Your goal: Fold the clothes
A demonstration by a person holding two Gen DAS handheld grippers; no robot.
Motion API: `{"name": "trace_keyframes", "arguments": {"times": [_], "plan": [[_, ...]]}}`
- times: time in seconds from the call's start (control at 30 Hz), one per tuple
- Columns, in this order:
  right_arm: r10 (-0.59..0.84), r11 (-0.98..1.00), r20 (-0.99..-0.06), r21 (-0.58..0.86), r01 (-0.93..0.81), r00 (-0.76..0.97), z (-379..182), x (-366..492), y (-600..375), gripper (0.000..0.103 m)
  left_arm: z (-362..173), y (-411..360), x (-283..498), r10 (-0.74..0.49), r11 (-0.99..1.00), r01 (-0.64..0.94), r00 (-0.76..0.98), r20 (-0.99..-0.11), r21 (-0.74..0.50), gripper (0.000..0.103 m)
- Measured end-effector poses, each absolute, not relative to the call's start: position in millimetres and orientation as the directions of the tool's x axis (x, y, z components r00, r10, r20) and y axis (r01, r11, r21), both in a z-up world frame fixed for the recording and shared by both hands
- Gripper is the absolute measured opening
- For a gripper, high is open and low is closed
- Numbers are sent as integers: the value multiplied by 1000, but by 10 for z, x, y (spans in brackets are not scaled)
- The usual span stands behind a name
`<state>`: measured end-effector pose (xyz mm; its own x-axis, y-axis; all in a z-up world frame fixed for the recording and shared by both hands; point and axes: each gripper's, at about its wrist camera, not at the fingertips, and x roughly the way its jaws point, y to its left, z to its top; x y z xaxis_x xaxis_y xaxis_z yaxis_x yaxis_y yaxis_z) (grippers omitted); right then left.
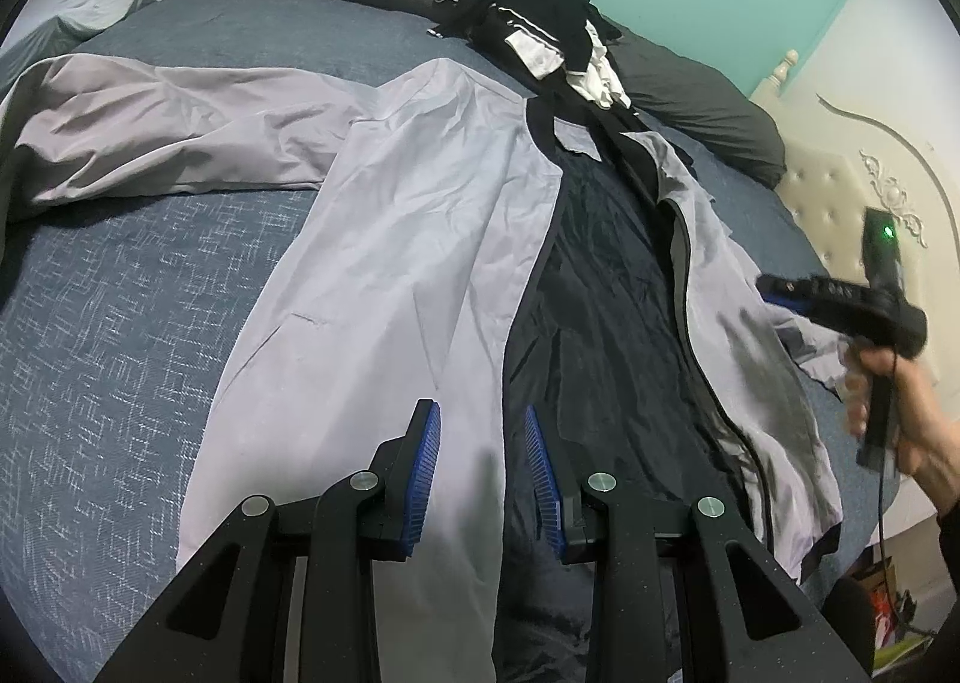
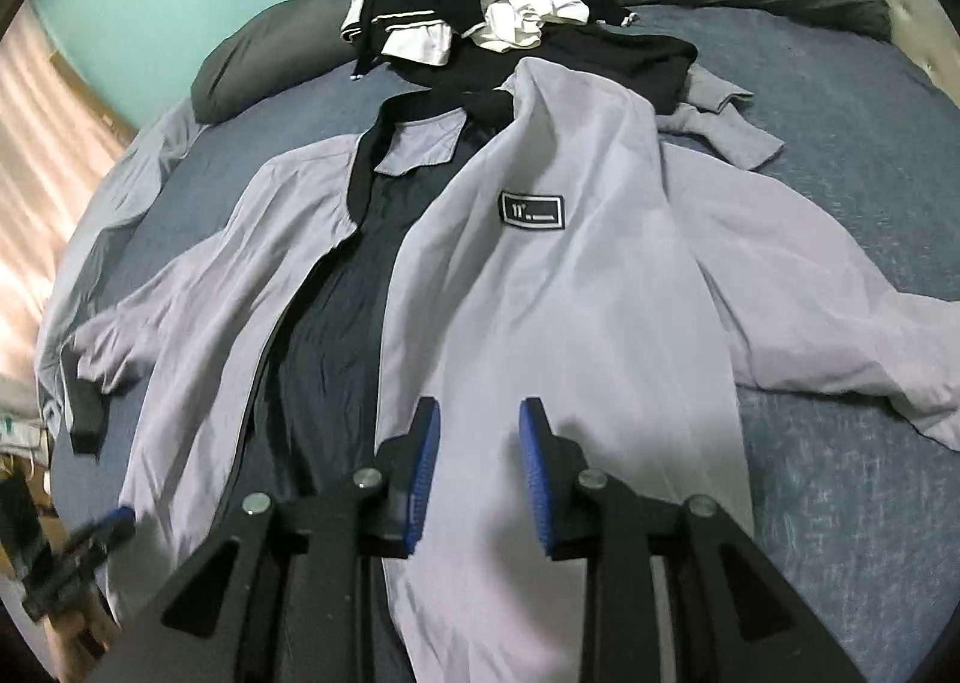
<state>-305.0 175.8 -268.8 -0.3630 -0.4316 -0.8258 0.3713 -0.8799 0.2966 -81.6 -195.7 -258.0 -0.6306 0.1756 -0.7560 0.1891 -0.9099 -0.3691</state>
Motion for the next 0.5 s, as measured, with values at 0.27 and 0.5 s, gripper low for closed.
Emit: {"name": "trace_keyframes", "arguments": {"times": [0.27,0.5], "plan": [[-424,-865,-868,303,399,-260,-3075,-3291,1231,27,-2576,-1950,-865,179,-913,180,-629,-757,-366,32],[-484,-809,-853,350,473,-197,-3163,-3181,980,27,-2632,-1940,-913,181,-913,186,-616,-767,-364,32]]}}
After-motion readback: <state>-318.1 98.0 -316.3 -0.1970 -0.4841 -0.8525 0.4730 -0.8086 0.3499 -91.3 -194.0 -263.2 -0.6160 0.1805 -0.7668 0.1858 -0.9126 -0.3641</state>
